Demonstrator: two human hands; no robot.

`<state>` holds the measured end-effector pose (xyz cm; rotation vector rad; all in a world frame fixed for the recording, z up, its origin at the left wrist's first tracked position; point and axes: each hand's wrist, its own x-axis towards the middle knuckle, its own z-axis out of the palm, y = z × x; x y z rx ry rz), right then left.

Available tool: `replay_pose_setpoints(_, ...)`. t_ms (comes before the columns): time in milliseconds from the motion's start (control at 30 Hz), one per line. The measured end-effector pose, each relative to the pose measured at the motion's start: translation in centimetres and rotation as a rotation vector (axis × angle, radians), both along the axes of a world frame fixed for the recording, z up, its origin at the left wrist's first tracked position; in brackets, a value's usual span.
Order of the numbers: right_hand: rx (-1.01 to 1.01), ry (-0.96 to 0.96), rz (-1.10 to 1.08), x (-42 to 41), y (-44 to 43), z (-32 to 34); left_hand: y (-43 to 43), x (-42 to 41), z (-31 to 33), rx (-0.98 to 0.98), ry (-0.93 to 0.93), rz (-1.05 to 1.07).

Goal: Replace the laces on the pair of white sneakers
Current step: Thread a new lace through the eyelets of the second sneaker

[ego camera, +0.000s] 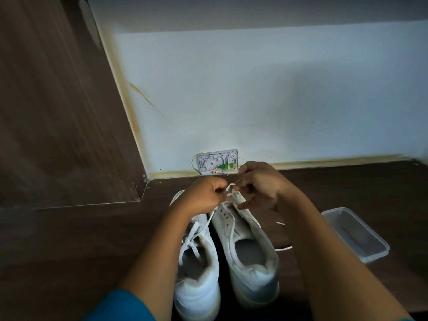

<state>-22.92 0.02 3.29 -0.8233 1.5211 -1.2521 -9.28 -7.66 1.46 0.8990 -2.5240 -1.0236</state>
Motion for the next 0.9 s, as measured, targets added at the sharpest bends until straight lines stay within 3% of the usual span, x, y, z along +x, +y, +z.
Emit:
replay_pose_setpoints(67, 0.013, 0.079, 0.042, -0.5, 0.3, 0.0, 0.1, -0.2, 0.4, 0.116, 0.160, 0.088)
replay_pose_setpoints(200, 0.099, 0.465, 0.312, -0.2, 0.6, -1.0, 0.8, -0.6, 2.3, 0.219, 0.452, 0.111)
replay_pose_setpoints(300, 0.038, 0.672, 0.281, 0.9, 0.1, -1.5, 1.2, -0.7, 3.1, 0.245, 0.514, 0.060)
replay_pose_setpoints(400, 0.014, 0.518, 0.169, 0.9, -0.2, -1.7, 0.8, -0.5, 2.2, 0.122, 0.260, 0.096)
replay_pose_setpoints(467, -0.076, 0.494, 0.081, 0.5, -0.4, -1.5, 0.3, -0.4, 0.6, 0.099, -0.008, 0.058)
replay_pose_setpoints(533, -0.157, 0.485, 0.016, 0.4, -0.6, -1.1, 0.0, -0.5, -0.8, 0.066, -0.117, 0.014)
replay_pose_setpoints(733, -0.272, 0.090, -0.113, 0.5, -0.1, -0.2, -0.7, -1.1, -1.4, -0.058, -0.005, 0.126)
replay_pose_setpoints(800, -0.171, 0.135, -0.042, -0.2, 0.3, -0.2, -0.6, -1.1, -1.8, -0.004, 0.019, 0.145)
replay_pose_setpoints(900, 0.031, 0.379, 0.122, -0.3, 0.5, -0.9, -0.9, -0.9, -2.5, 0.165, 0.117, 0.153)
